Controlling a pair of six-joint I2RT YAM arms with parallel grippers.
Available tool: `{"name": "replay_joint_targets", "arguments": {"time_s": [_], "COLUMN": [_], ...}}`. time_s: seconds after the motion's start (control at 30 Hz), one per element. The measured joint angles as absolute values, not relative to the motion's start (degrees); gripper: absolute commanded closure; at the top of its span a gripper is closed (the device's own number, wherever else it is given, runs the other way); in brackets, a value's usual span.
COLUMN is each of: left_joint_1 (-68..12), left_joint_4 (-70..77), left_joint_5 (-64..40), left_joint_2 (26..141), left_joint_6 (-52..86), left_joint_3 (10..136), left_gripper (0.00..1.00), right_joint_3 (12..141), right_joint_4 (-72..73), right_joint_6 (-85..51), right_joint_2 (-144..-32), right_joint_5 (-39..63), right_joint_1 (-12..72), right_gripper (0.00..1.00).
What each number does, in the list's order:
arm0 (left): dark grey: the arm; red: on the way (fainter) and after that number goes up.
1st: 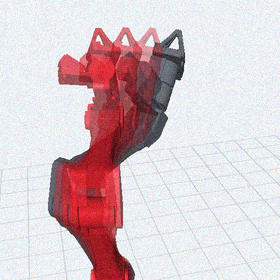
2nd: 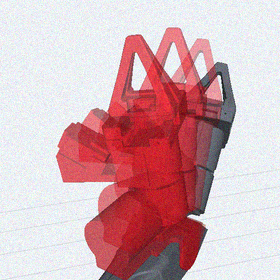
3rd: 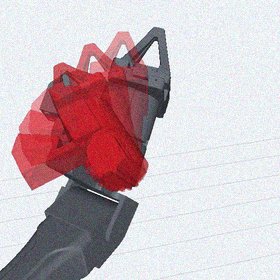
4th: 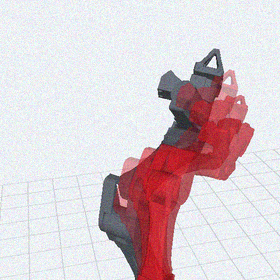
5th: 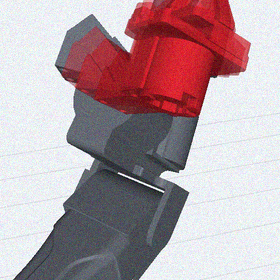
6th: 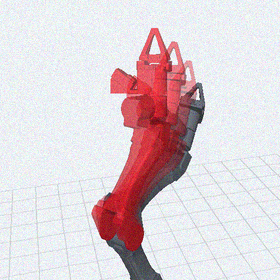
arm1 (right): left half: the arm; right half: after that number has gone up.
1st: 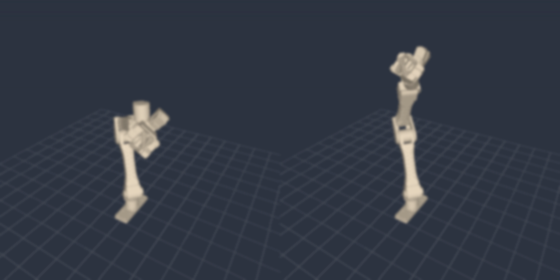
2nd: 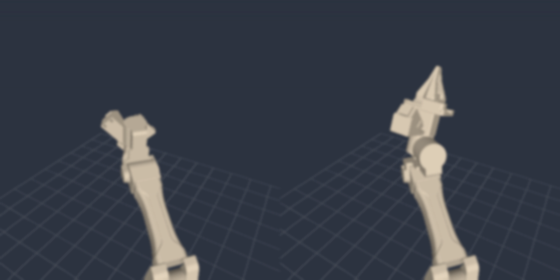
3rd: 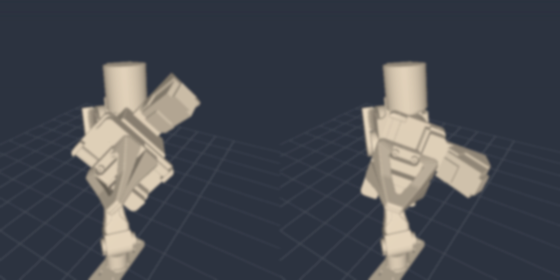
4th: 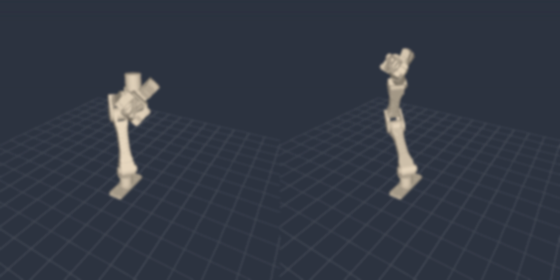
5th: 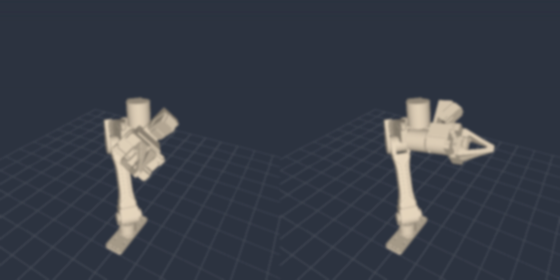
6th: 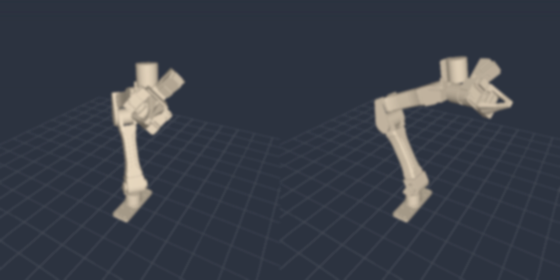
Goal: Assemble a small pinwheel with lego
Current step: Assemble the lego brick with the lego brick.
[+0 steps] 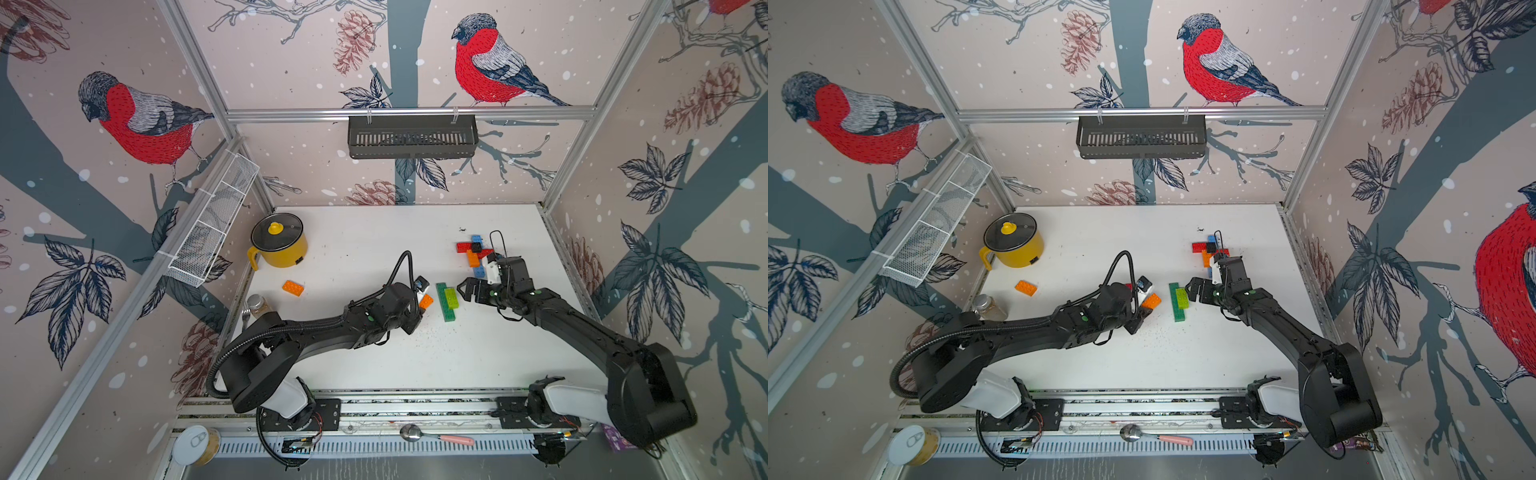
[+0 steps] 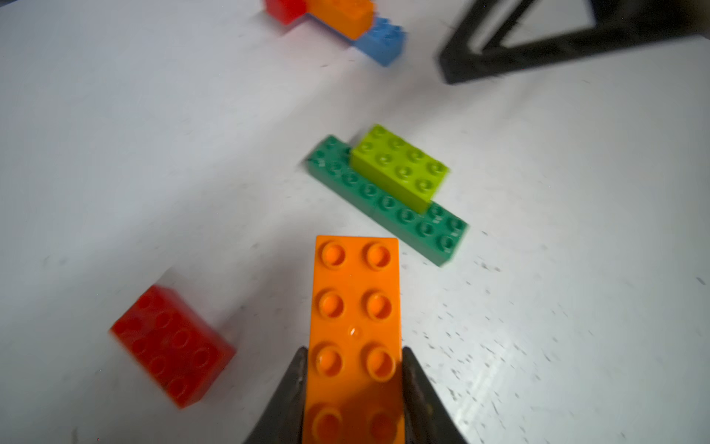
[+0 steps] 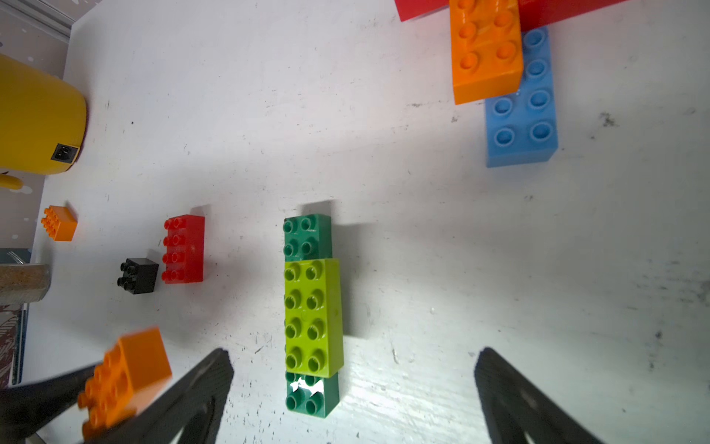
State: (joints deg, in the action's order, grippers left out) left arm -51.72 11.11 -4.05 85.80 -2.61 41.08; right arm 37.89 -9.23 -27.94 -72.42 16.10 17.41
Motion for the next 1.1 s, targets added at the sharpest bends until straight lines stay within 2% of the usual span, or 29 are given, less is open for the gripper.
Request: {"name": "replay_joint_targets", "arguments": {"time_s": [0.23,0.43,0.57,1.1], "left_joint_1": [-48.1,-42.85,-42.24,-42.06], "left_joint_4": [8.67,2.57,-1.04,-2.35], "left_joint_5": [-17.02,-26.41,-29.89,-31.33], "left_joint_2": [91.44,99.66,103.22,108.18], "left_joint_6": [-21.17,-28.12,-30.63,-30.37], "left_joint_3": [46.28,56.1,60.03,63.2], "left_gripper": [0.92,0.96,0.96,0.97], "right_joint_3": [37.6,36.64,35.88,34.72], "right_joint_4": [-8.49,-7.53,-7.2,-6.02], "right_joint_6": [-28.25,-28.14,-28.25,-27.83], "right_joint_2": [-72.84,-72.82,-72.82,-74.7], "right_joint_5": [18.0,20.01,21.47,22.61], "right_joint_1": [16.97,16.93,16.8,16.75], "right_gripper": [0.01,0.0,0.01,0.0]}}
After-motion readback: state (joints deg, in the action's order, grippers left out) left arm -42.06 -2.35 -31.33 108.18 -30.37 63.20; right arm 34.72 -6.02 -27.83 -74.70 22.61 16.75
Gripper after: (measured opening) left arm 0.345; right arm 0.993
